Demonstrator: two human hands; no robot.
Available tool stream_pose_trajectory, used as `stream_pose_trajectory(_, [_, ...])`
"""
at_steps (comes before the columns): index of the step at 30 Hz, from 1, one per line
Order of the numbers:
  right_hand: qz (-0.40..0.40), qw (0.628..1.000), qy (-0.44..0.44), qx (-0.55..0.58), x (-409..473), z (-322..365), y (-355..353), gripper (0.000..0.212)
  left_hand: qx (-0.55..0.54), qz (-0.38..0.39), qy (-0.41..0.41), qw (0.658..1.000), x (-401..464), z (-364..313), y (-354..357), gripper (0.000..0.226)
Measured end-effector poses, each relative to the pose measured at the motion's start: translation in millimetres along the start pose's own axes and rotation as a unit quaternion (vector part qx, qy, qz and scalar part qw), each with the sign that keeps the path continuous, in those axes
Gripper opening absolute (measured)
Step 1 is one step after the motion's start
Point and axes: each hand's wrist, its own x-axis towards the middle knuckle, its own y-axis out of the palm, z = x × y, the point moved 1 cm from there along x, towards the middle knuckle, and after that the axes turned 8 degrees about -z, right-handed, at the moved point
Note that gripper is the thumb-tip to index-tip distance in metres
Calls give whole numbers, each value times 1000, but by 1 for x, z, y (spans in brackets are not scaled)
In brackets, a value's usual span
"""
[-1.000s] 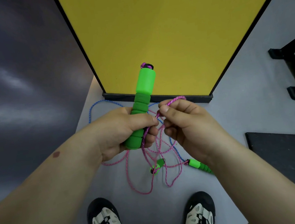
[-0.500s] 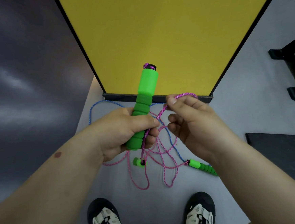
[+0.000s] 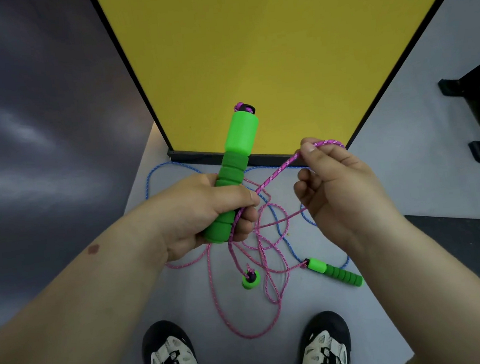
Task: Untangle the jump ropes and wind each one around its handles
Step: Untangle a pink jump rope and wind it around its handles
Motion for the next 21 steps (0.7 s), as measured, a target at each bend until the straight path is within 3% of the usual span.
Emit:
stream_pose_trajectory(8, [150,983,74,-77,-16,-15,9,6,-15,-4,0,1000,1,0,1,9])
stream_pose_trajectory(10, [157,982,67,-87,-17,-16,10,8,-16,-5,1,1000,0,0,1,9])
stream_pose_trajectory(21, [1,1000,-8,-2,0,2,0,3,-4,11,-6,1000,1,2,-1,8])
